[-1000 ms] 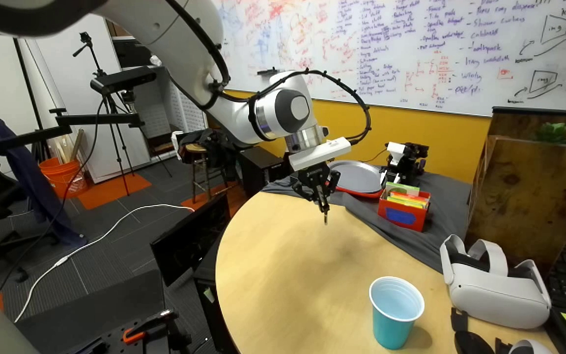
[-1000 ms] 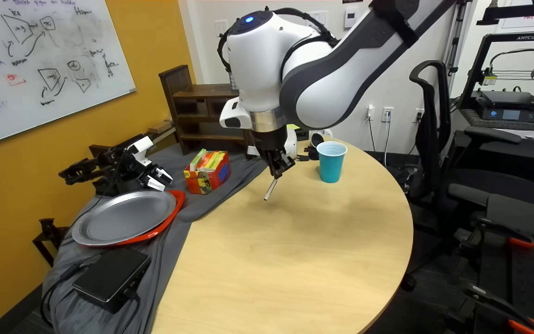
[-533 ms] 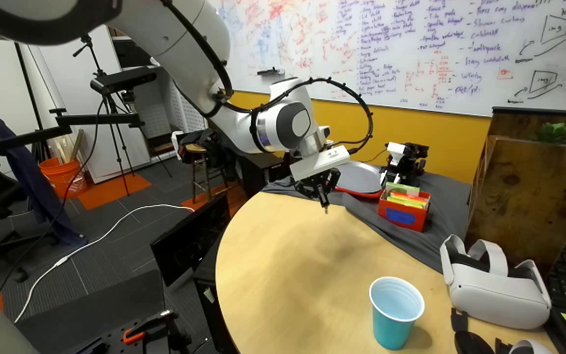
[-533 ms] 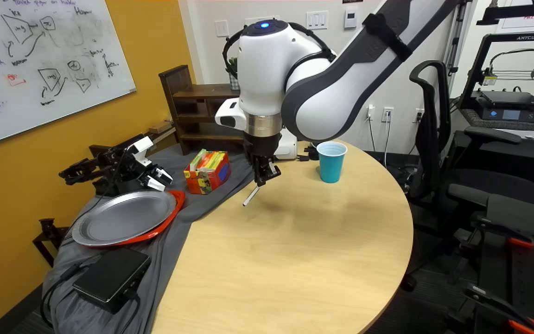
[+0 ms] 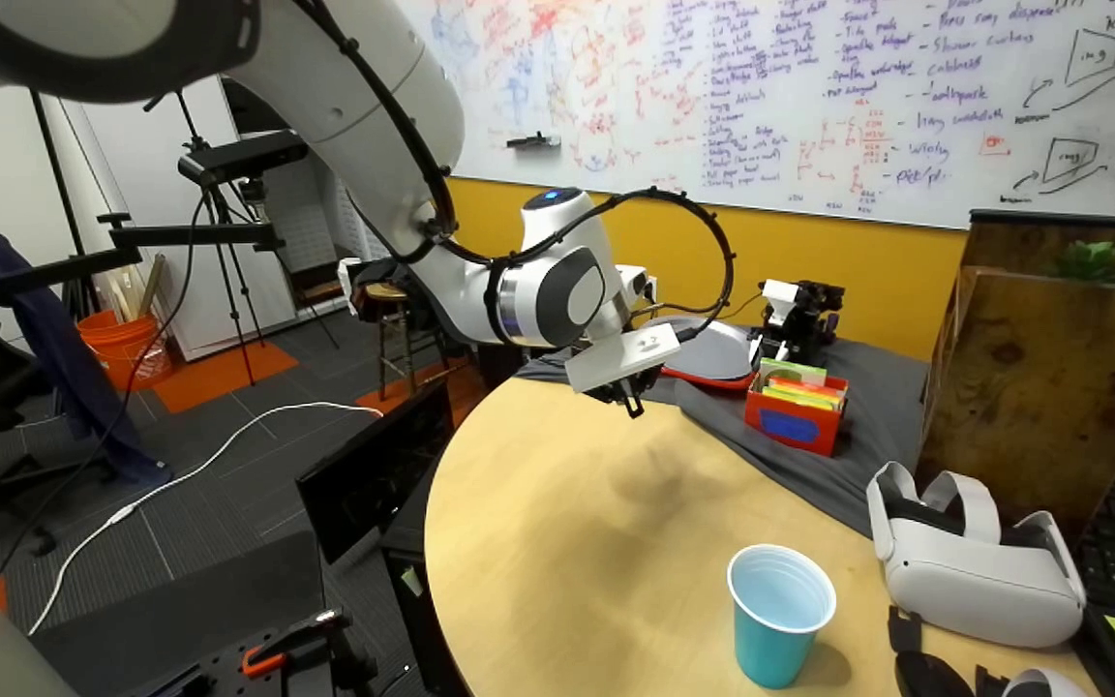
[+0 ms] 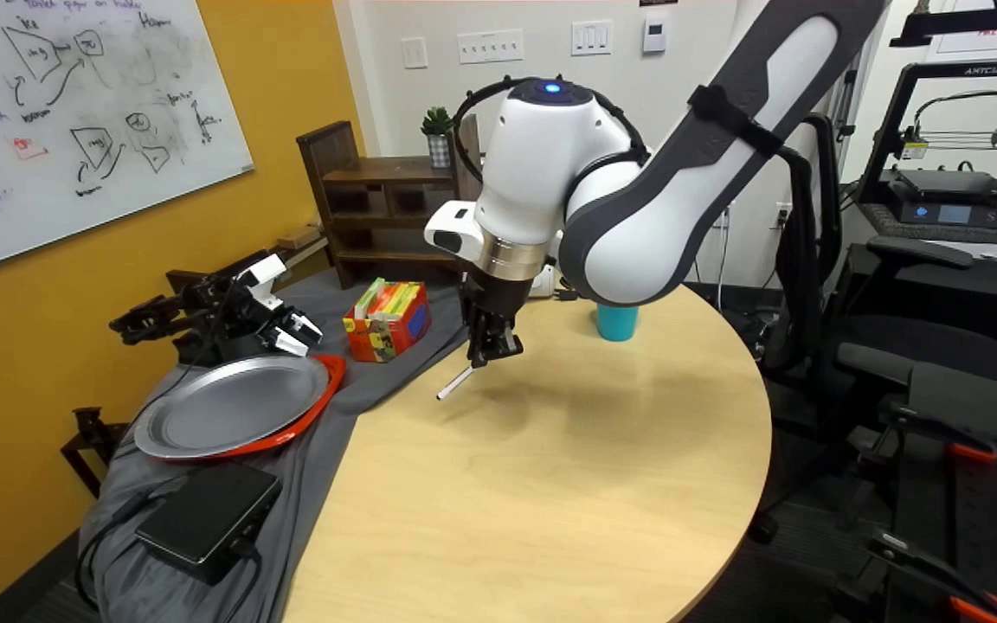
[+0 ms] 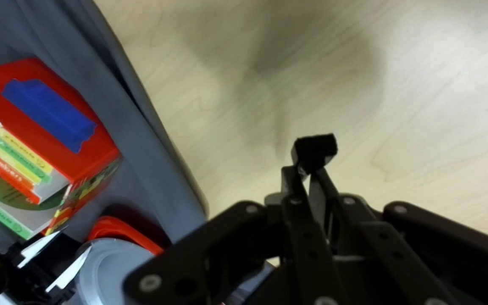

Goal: Take the black marker out of the light blue cup

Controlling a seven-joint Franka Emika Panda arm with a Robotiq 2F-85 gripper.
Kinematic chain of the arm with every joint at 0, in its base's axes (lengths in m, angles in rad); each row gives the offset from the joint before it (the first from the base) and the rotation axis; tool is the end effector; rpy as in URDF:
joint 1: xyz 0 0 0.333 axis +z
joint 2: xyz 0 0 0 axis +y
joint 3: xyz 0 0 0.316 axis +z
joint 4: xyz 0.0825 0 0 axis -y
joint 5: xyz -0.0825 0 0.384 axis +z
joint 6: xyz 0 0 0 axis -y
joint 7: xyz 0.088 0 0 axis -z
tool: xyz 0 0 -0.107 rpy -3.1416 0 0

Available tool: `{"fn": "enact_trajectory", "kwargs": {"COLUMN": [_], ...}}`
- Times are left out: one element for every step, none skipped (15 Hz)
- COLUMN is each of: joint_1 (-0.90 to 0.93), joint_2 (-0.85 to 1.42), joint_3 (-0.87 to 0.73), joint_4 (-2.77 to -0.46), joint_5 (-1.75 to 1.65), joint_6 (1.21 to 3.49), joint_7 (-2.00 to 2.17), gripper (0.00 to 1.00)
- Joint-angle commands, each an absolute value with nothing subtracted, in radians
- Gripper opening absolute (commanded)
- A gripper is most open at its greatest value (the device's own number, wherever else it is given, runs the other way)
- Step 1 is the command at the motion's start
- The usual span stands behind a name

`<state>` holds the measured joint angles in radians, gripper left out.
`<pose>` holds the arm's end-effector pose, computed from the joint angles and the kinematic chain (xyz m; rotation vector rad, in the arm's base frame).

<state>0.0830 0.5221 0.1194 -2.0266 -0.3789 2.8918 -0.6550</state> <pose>0.6117 0.1443 0.2233 2.4317 1.6319 0.4710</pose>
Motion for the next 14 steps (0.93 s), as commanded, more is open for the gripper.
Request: {"fn": "enact_trajectory", "kwargs": {"joint_1": [0.069, 0.071, 0.065, 0.067, 0.065, 0.068, 0.069, 0.072, 0.079, 0.080, 0.087, 0.093, 0.098, 0.102], "joint_2": [0.508, 0.508, 0.509, 0.508, 0.509, 0.509, 0.508, 0.504, 0.499, 0.493, 0.486, 0.480, 0.473, 0.467], "joint_3": [0.132, 0.130, 0.138, 0.136, 0.140, 0.137, 0.137, 0.134, 0.125, 0.125, 0.116, 0.109, 0.103, 0.098], "joint_4": [-2.076, -2.081, -2.083, -2.085, -2.085, -2.083, -2.082, -2.080, -2.078, -2.078, -2.078, -2.077, -2.078, -2.078], "joint_5": [-0.377, -0.379, -0.373, -0.375, -0.372, -0.374, -0.373, -0.372, -0.375, -0.374, -0.379, -0.384, -0.388, -0.391], "joint_6": [2.963, 2.969, 2.968, 2.970, 2.965, 2.963, 2.958, 2.946, 2.935, 2.922, 2.914, 2.899, 2.888, 2.877], "joint_7": [-0.631, -0.627, -0.628, -0.621, -0.621, -0.618, -0.615, -0.610, -0.599, -0.590, -0.575, -0.564, -0.551, -0.543], "gripper": [0.36, 0.36, 0.42, 0.50, 0.57, 0.66, 0.72, 0.81, 0.87, 0.94, 0.99, 1.00, 1.00, 1.00]}}
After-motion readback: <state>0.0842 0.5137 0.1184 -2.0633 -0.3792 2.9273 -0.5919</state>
